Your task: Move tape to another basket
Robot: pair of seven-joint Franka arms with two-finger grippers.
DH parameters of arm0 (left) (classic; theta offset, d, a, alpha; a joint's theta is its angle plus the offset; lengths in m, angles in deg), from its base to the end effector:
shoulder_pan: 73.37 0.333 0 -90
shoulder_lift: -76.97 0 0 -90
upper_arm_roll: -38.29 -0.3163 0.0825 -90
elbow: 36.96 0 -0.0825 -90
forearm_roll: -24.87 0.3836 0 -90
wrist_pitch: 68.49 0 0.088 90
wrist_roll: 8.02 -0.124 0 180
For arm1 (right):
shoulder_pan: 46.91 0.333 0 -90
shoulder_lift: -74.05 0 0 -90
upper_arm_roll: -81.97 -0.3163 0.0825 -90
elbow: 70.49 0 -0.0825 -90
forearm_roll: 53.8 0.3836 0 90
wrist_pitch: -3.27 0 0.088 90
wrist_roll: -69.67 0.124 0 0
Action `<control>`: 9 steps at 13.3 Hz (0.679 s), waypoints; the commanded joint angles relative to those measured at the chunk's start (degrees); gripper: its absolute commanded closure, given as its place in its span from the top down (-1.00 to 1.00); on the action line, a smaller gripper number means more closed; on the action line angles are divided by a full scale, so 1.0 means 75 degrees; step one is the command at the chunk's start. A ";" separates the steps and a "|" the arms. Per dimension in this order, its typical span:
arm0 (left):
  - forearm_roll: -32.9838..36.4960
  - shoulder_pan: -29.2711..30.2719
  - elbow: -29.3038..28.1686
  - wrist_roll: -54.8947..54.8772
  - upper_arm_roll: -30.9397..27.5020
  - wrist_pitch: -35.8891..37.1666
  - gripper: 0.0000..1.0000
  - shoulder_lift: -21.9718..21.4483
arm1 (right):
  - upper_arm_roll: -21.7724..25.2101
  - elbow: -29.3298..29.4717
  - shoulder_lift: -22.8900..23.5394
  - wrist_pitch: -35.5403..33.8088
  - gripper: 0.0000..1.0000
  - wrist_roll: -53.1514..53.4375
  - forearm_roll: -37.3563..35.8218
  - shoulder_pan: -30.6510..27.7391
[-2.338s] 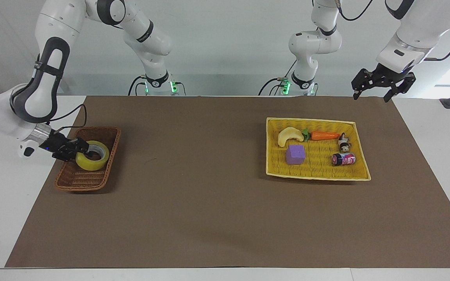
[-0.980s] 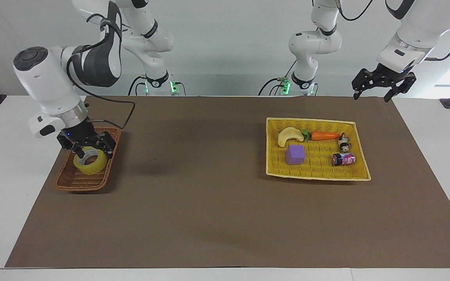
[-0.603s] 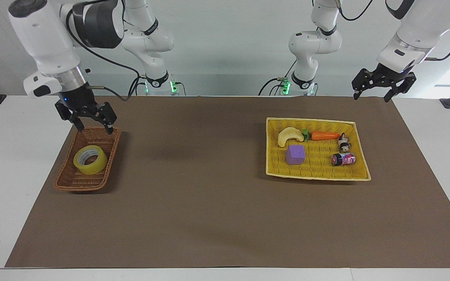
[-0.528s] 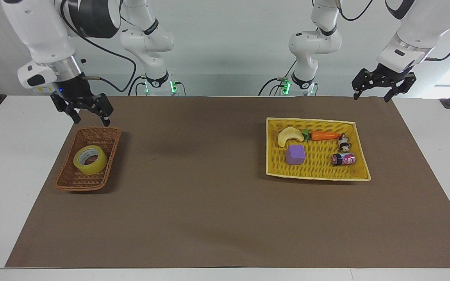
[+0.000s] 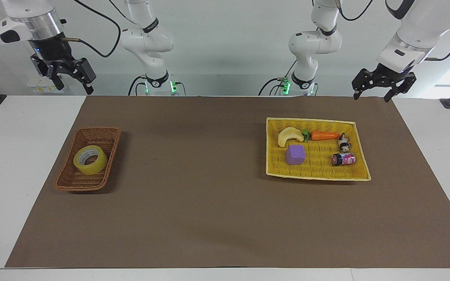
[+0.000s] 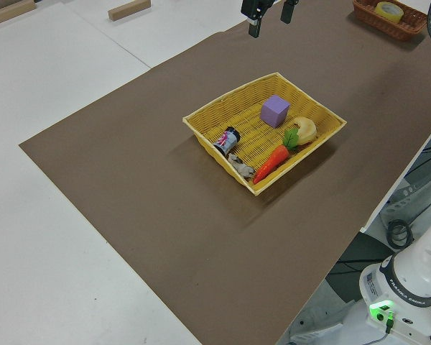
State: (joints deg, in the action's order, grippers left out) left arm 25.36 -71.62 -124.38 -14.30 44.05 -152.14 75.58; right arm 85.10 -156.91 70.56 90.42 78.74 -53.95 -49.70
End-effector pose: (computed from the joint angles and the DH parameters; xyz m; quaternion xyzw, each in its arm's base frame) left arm 0.5333 -0.0370 0.6325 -0.9958 0.0892 0.0209 0.0051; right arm 0.5276 -0.0561 0.6656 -0.9908 0.1305 -0.0367 0.0014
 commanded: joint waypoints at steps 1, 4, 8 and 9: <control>0.0123 0.0072 0.0067 -0.0065 0.0053 0.0103 1.00 -0.0048 | -0.0136 -0.0816 -0.0613 -0.0006 1.00 0.0946 -0.0027 0.0032; 0.0123 0.0072 0.0067 -0.0065 0.0053 0.0103 1.00 -0.0048 | -0.0147 -0.0805 -0.0637 -0.0135 1.00 0.1065 0.0207 0.0032; 0.0123 0.0072 0.0067 -0.0065 0.0053 0.0103 1.00 -0.0048 | -0.0147 -0.0501 -0.0485 -0.0065 1.00 0.0645 0.0196 0.0032; 0.0123 0.0072 0.0067 -0.0065 0.0053 0.0103 1.00 -0.0048 | -0.0136 -0.0466 -0.0485 -0.0042 1.00 0.0574 0.0172 0.0021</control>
State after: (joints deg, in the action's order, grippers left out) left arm 25.36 -71.62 -124.38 -14.30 44.05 -152.14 75.58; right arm 84.03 -160.81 67.15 89.72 84.85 -53.38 -49.31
